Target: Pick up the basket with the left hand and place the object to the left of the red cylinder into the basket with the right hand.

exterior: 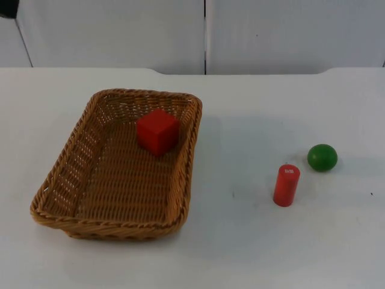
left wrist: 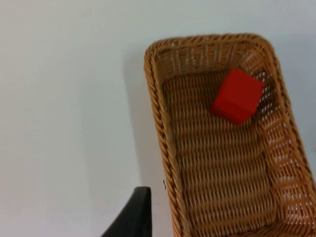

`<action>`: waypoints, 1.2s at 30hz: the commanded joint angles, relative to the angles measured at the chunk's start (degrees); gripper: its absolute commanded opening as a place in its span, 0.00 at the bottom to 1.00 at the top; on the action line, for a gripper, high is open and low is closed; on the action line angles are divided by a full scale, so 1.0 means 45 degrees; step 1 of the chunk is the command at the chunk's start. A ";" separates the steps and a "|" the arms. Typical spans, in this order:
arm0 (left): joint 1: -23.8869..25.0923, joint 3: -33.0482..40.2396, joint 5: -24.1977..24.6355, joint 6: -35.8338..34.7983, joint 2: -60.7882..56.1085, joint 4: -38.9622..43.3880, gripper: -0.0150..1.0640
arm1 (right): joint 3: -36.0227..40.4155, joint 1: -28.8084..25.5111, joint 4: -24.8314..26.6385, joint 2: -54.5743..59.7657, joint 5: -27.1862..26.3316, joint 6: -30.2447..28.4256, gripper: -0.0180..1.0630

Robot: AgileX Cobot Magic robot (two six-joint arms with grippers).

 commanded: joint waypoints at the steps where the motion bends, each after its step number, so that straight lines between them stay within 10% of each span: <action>1: 0.0000 0.0056 0.0148 -0.0061 -0.0466 -0.0064 0.99 | 0.0493 -0.0068 0.0013 -0.0478 -0.0543 0.0055 0.63; 36: 0.0000 0.3355 0.0347 -0.0014 -0.9024 -0.0286 0.99 | 0.4918 -0.0068 -0.0032 -0.5443 -0.1537 0.1381 0.63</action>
